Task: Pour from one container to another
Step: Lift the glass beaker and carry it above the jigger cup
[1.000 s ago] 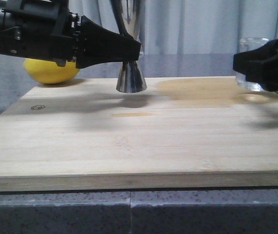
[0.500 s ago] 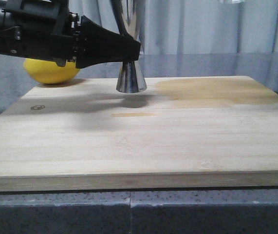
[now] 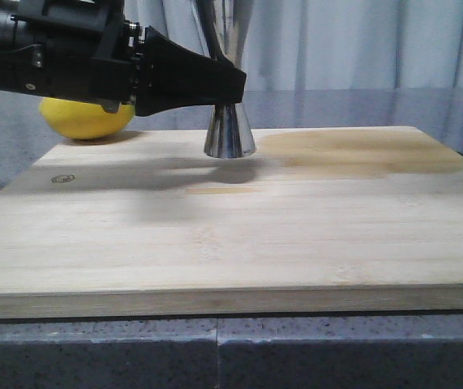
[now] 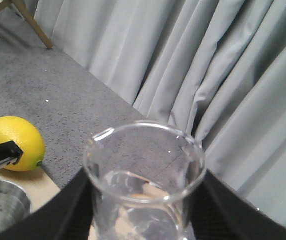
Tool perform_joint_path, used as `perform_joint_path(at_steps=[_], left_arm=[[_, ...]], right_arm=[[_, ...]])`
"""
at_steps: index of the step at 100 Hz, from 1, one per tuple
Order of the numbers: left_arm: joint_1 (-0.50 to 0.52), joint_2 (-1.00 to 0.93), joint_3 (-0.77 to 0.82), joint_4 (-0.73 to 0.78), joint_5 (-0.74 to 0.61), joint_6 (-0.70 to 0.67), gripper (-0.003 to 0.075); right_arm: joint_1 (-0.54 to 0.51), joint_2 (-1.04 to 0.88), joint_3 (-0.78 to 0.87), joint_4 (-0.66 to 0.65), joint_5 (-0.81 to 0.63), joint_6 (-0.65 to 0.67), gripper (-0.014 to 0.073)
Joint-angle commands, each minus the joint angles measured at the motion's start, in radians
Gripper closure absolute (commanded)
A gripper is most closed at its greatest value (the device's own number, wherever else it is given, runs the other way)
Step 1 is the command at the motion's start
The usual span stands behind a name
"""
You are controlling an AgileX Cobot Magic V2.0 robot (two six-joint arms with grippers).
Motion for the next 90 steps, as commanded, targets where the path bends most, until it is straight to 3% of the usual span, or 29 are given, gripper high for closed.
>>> perform_joint_path(at_steps=[1, 47, 90], left_arm=[[-0.016, -0.04, -0.029, -0.061, 0.118, -0.011, 0.0713], [-0.046, -0.04, -0.029, -0.06, 0.118, -0.012, 0.0713], [-0.061, -0.04, -0.029, -0.06, 0.118, -0.012, 0.0713]], right_arm=[[0.021, -0.03, -0.038, -0.014, -0.043, -0.001, 0.0398], [0.083, -0.03, -0.038, -0.125, 0.074, -0.001, 0.0398], [0.099, -0.03, -0.038, -0.18, 0.086, -0.001, 0.0398]])
